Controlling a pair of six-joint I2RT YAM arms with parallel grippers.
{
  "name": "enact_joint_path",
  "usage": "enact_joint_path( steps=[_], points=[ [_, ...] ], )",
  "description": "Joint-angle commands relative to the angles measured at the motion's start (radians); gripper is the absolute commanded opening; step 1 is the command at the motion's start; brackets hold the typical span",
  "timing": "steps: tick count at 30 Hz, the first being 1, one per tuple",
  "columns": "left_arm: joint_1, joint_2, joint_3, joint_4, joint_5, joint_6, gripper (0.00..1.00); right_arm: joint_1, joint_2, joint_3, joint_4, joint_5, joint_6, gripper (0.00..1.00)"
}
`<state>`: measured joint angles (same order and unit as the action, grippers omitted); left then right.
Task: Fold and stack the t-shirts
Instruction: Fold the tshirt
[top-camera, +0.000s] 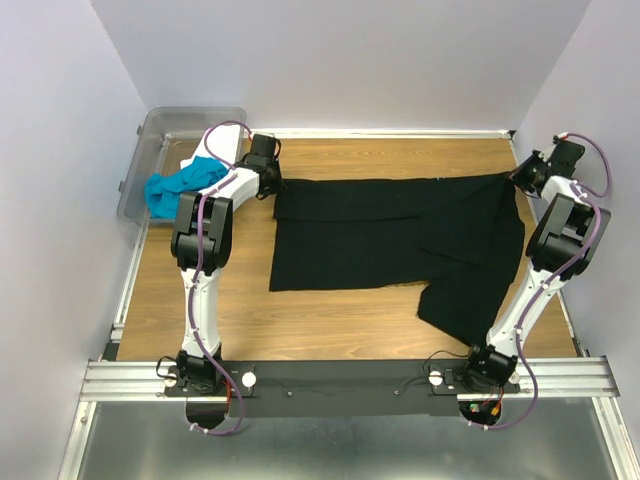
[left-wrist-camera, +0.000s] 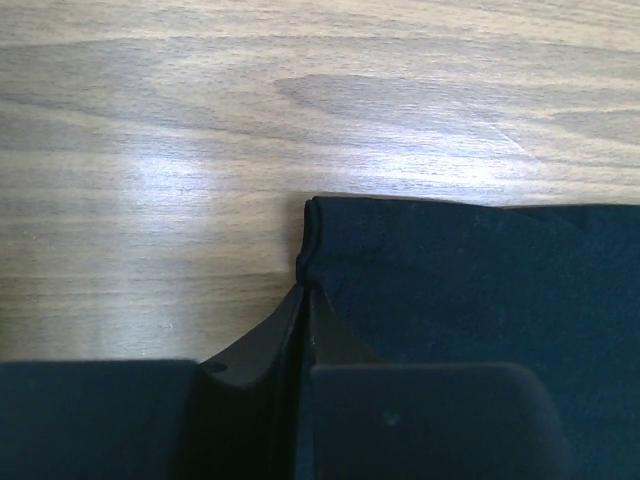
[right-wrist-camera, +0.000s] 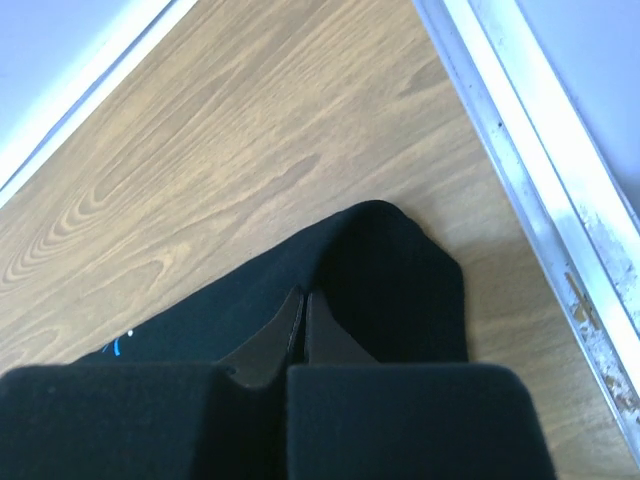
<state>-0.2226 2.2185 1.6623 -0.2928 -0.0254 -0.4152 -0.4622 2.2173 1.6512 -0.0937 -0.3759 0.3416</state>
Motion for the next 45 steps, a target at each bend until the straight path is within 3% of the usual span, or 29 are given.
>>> enact_joint_path(
  steps=[1,7,9,10,13,15,18,25,29,37,45],
  points=[
    [0.008,0.027,0.031,-0.006,0.005,-0.002,0.06,-0.01,0.042,0.05,0.018,0.055,-0.027,0.0],
    [0.012,0.026,0.036,-0.012,0.008,-0.017,0.01,-0.013,0.058,0.055,0.017,0.075,-0.029,0.0],
    [0.012,0.015,0.028,-0.008,0.016,-0.028,0.11,-0.013,0.064,0.055,0.017,0.06,-0.032,0.01],
    [0.014,0.004,0.024,-0.008,0.019,-0.034,0.25,-0.013,0.065,0.055,0.017,0.051,-0.03,0.01],
    [0.014,-0.034,-0.005,-0.022,0.021,-0.057,0.53,-0.012,0.065,0.045,0.017,0.034,-0.03,0.0],
    [0.014,-0.063,-0.033,-0.025,0.019,-0.071,0.61,-0.013,0.065,0.041,0.017,0.028,-0.03,0.0],
    [0.012,-0.12,-0.096,-0.034,0.021,-0.088,0.61,-0.013,0.065,0.035,0.015,0.023,-0.035,0.01],
    [0.009,-0.181,-0.217,-0.051,0.058,-0.106,0.52,-0.013,0.067,0.036,0.017,0.02,-0.033,0.01],
    [0.002,-0.204,-0.277,-0.026,0.088,-0.114,0.4,-0.012,0.067,0.041,0.015,0.019,-0.03,0.01],
    [-0.008,-0.218,-0.296,-0.019,0.114,-0.122,0.31,-0.013,0.062,0.041,0.015,0.026,-0.033,0.01],
    [-0.009,-0.266,-0.305,-0.019,0.107,-0.128,0.0,-0.013,0.048,0.044,0.015,0.037,-0.041,0.01]
  ],
)
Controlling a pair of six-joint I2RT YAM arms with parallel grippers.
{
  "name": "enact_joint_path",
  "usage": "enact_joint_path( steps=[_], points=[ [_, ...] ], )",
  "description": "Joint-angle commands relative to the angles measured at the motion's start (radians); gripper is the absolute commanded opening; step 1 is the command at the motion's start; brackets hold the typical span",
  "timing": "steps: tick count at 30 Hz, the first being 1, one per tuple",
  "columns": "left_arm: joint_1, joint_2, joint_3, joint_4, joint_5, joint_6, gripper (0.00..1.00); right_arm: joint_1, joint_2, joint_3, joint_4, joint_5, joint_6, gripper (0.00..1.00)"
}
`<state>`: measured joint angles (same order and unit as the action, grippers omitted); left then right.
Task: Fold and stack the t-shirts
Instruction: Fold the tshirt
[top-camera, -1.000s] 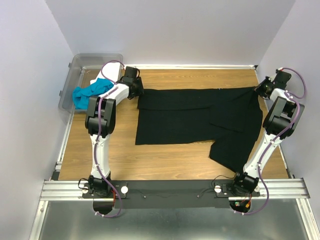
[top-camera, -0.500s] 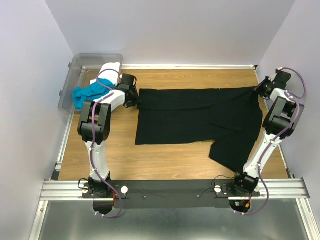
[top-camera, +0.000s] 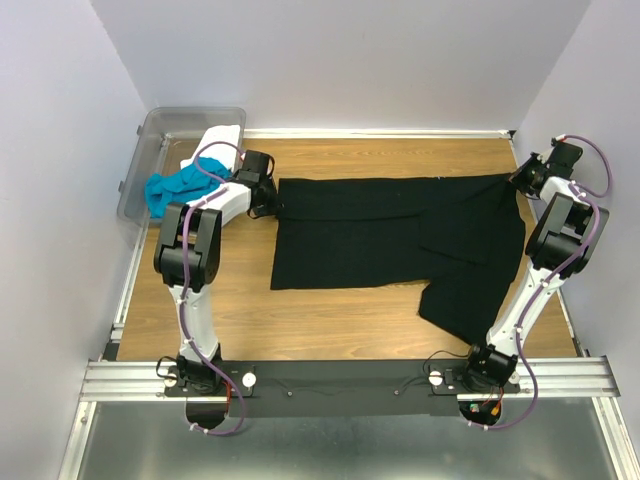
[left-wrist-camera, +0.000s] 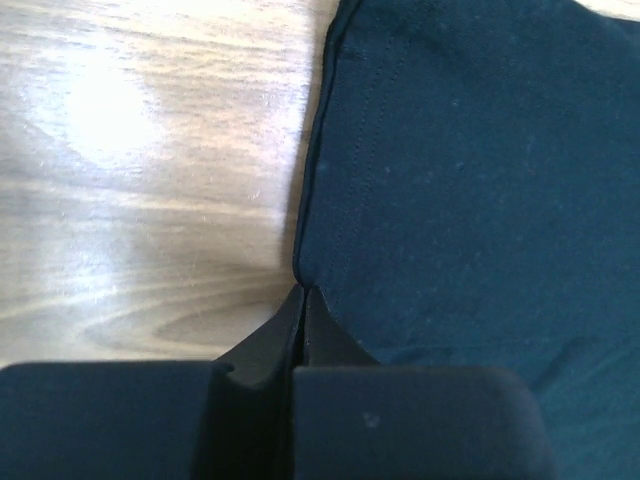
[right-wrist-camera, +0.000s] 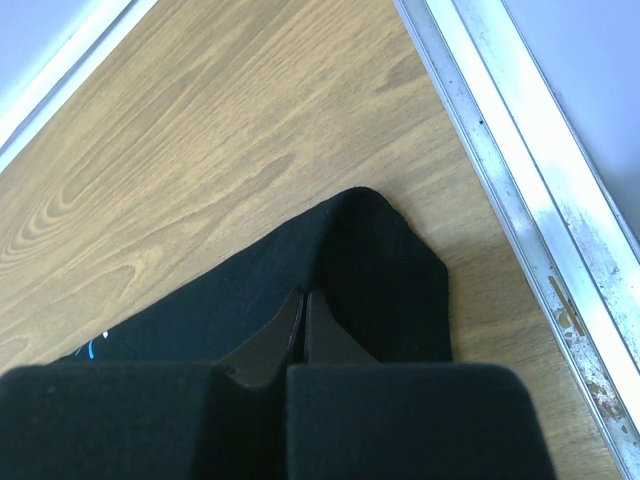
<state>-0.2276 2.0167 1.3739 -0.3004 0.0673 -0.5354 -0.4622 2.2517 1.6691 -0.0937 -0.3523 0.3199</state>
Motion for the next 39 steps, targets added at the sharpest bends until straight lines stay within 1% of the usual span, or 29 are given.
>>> enact_joint_path(
  steps=[1,9,17,23,32,33,34,35,36,37,39],
  points=[
    [-0.004,-0.07,-0.016,-0.013,0.015,-0.008,0.0,-0.013,0.014,0.027,0.014,0.015,-0.022,0.0],
    [-0.016,-0.113,-0.039,-0.008,0.049,-0.032,0.0,-0.013,0.002,0.049,0.012,0.029,-0.022,0.0],
    [-0.041,-0.061,-0.064,0.058,0.077,-0.055,0.0,-0.013,0.023,0.064,0.009,0.047,-0.018,0.01],
    [-0.058,0.0,-0.075,0.066,0.075,-0.078,0.0,-0.013,0.04,0.078,0.009,0.056,-0.019,0.01],
    [-0.058,-0.01,-0.131,0.064,0.025,-0.1,0.0,-0.015,0.081,0.133,0.006,0.13,-0.015,0.01],
    [-0.058,-0.009,-0.131,0.06,0.025,-0.1,0.0,-0.015,0.089,0.138,0.005,0.136,-0.01,0.04],
    [-0.056,-0.006,-0.131,0.06,0.025,-0.1,0.0,-0.015,0.089,0.142,0.003,0.138,-0.007,0.04],
    [-0.056,-0.004,-0.133,0.058,0.025,-0.1,0.0,-0.015,0.094,0.147,0.0,0.136,-0.005,0.12],
    [-0.058,-0.004,-0.134,0.057,0.023,-0.1,0.0,-0.015,0.092,0.147,-0.003,0.128,-0.004,0.15],
    [-0.058,-0.006,-0.134,0.058,0.02,-0.1,0.0,-0.015,0.092,0.147,-0.011,0.116,-0.005,0.23],
    [-0.058,-0.012,-0.134,0.057,0.012,-0.097,0.0,-0.015,0.08,0.127,-0.029,0.076,-0.002,0.3]
  ],
)
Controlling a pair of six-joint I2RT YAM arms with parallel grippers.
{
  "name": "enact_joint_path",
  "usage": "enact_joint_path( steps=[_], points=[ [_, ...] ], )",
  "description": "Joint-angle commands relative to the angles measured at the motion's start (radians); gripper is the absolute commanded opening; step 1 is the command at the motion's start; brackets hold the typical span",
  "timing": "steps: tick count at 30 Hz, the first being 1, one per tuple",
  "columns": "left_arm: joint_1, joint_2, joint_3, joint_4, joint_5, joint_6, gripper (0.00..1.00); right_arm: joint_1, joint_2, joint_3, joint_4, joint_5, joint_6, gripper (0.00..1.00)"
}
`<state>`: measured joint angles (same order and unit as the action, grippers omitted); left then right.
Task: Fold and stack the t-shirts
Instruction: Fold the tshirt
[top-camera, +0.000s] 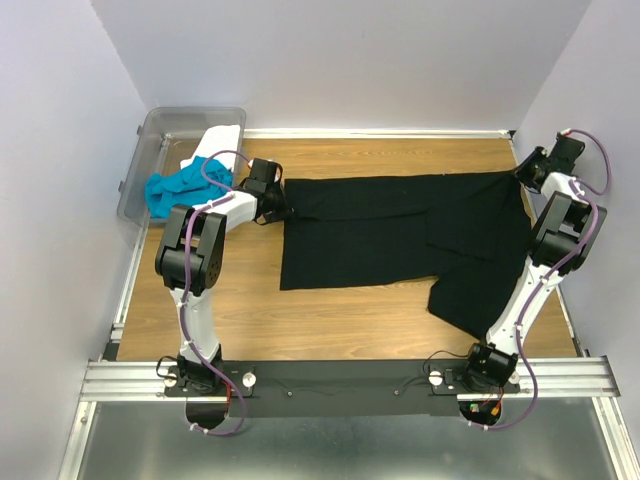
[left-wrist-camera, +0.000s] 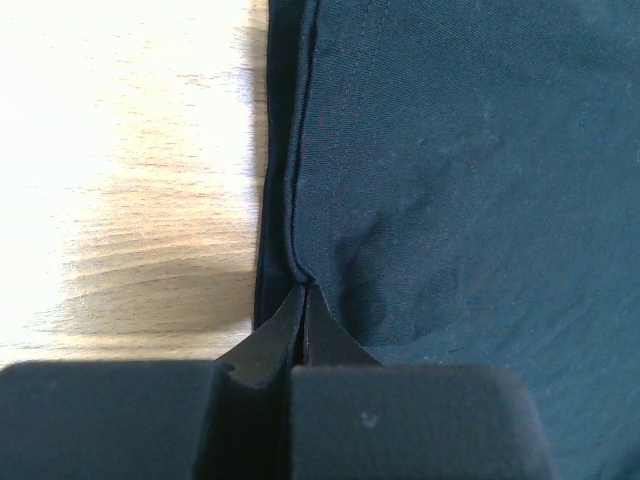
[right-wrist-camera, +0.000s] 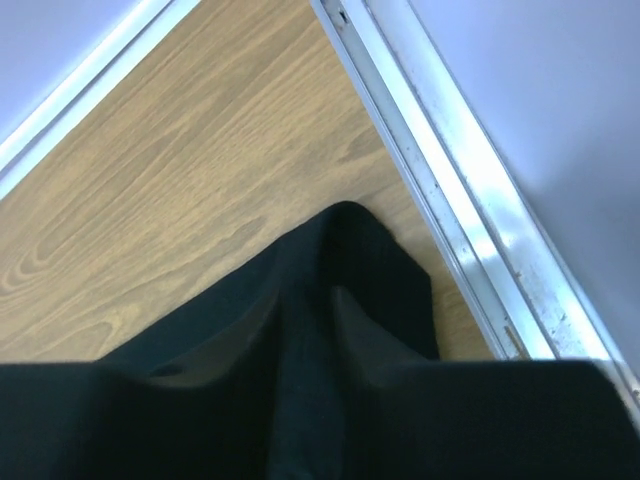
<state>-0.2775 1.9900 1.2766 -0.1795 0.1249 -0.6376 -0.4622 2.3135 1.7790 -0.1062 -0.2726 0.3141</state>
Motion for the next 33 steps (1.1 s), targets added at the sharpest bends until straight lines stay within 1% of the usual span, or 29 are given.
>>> enact_joint_path(
  steps=[1,5,8,14,15,16,19,21,22,25,26,27,28,29,30,32,33],
  points=[
    [-0.008,0.012,-0.034,-0.066,-0.048,0.007,0.0,-0.013,0.011,0.004,-0.018,-0.014,0.006,0.39],
    [-0.008,0.02,-0.026,-0.071,-0.05,0.013,0.0,-0.015,-0.041,-0.088,-0.026,-0.048,0.019,0.49],
    [-0.006,0.021,-0.023,-0.071,-0.051,0.018,0.0,-0.015,-0.094,-0.168,-0.03,-0.007,0.014,0.55],
    [-0.006,0.021,-0.02,-0.074,-0.057,0.029,0.0,-0.015,-0.166,-0.271,-0.039,0.038,0.002,0.54],
    [-0.006,0.021,-0.019,-0.072,-0.057,0.03,0.0,-0.015,-0.17,-0.277,-0.039,0.03,-0.001,0.53],
    [-0.006,0.021,-0.02,-0.074,-0.059,0.032,0.0,-0.015,-0.172,-0.283,-0.039,0.021,-0.001,0.48],
    [-0.006,0.024,-0.016,-0.072,-0.056,0.036,0.0,-0.015,-0.175,-0.288,-0.039,-0.019,-0.003,0.41],
    [-0.006,0.026,-0.014,-0.074,-0.054,0.039,0.0,-0.013,-0.172,-0.288,-0.039,-0.048,-0.004,0.38],
    [-0.006,0.026,-0.014,-0.075,-0.054,0.041,0.0,-0.015,-0.172,-0.286,-0.039,-0.056,-0.004,0.35],
    [-0.003,0.027,-0.011,-0.077,-0.054,0.044,0.0,-0.015,-0.167,-0.282,-0.039,-0.069,-0.001,0.28],
    [-0.005,0.029,-0.01,-0.077,-0.054,0.046,0.0,-0.015,-0.166,-0.282,-0.039,-0.066,-0.004,0.22],
    [-0.003,0.03,-0.008,-0.081,-0.054,0.049,0.0,-0.015,-0.169,-0.28,-0.041,-0.057,-0.003,0.17],
    [-0.003,0.032,-0.008,-0.08,-0.054,0.049,0.0,-0.015,-0.172,-0.28,-0.041,-0.047,-0.004,0.09],
    [-0.002,0.033,-0.006,-0.081,-0.054,0.05,0.0,-0.013,-0.178,-0.282,-0.043,-0.03,-0.007,0.04],
    [0.0,0.036,-0.005,-0.086,-0.056,0.052,0.0,-0.013,-0.184,-0.282,-0.044,0.016,-0.012,0.01],
    [0.003,0.036,-0.005,-0.089,-0.056,0.053,0.0,-0.013,-0.207,-0.279,-0.047,0.076,-0.023,0.01],
    [0.004,0.036,-0.006,-0.089,-0.054,0.056,0.0,-0.015,-0.219,-0.276,-0.049,0.142,-0.035,0.0]
  ],
)
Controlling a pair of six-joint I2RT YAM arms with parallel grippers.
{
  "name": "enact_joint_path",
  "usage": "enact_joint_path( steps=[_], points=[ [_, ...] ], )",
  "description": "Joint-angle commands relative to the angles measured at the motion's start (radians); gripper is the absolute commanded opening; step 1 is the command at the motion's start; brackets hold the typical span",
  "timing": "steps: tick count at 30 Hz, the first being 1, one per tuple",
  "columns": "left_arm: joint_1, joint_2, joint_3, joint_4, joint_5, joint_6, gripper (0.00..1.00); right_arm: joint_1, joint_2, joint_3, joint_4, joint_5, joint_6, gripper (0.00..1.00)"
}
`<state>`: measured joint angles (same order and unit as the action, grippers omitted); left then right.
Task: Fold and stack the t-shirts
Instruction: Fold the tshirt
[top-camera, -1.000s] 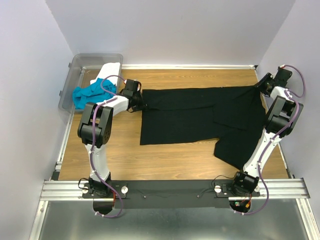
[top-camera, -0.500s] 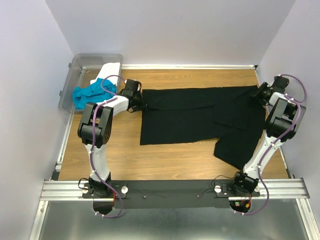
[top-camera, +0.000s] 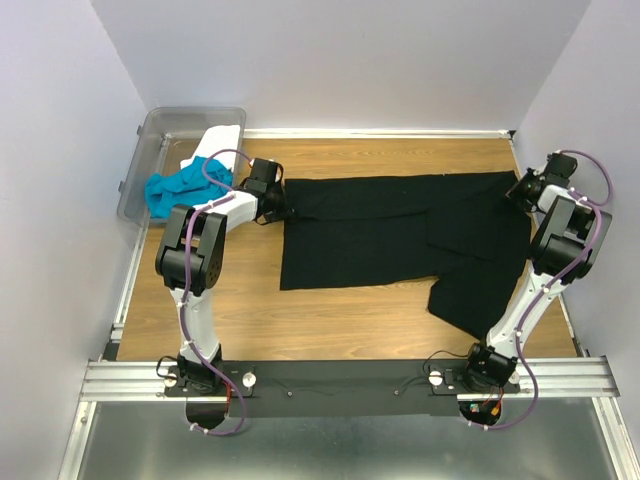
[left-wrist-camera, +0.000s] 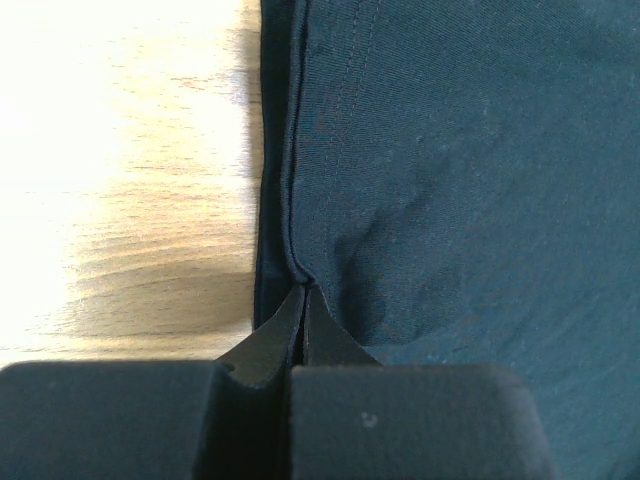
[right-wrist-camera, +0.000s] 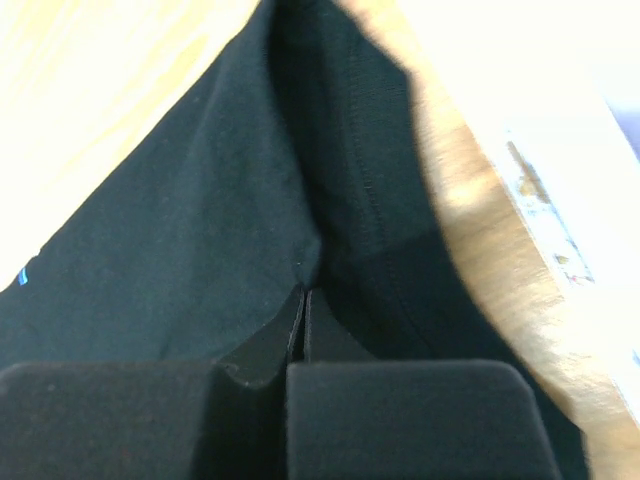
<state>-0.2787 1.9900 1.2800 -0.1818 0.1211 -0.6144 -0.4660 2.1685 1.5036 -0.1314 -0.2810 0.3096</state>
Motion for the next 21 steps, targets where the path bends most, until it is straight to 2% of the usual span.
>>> enact_joint_path(
  steps=[1,2,7,14,19,20,21],
  points=[
    [0.007,0.036,-0.01,-0.087,-0.049,0.035,0.0,-0.011,-0.079,0.004,-0.025,0.181,-0.038,0.01],
    [0.007,0.036,-0.01,-0.088,-0.048,0.036,0.0,-0.011,-0.084,0.015,-0.028,0.234,-0.046,0.01],
    [0.01,0.036,-0.008,-0.093,-0.044,0.041,0.0,-0.011,-0.058,0.084,-0.059,0.301,-0.096,0.01],
    [0.009,0.038,-0.002,-0.102,-0.046,0.041,0.0,-0.011,-0.007,0.13,-0.08,0.296,-0.106,0.02],
    [0.01,0.024,-0.005,-0.111,-0.055,0.041,0.06,-0.011,-0.001,0.142,-0.103,0.237,-0.096,0.21],
    [0.01,0.015,-0.005,-0.11,-0.055,0.039,0.13,-0.01,-0.01,0.138,-0.106,0.224,-0.095,0.29],
    [0.01,0.009,-0.005,-0.108,-0.057,0.038,0.17,-0.008,-0.016,0.135,-0.108,0.211,-0.084,0.32]
  ],
)
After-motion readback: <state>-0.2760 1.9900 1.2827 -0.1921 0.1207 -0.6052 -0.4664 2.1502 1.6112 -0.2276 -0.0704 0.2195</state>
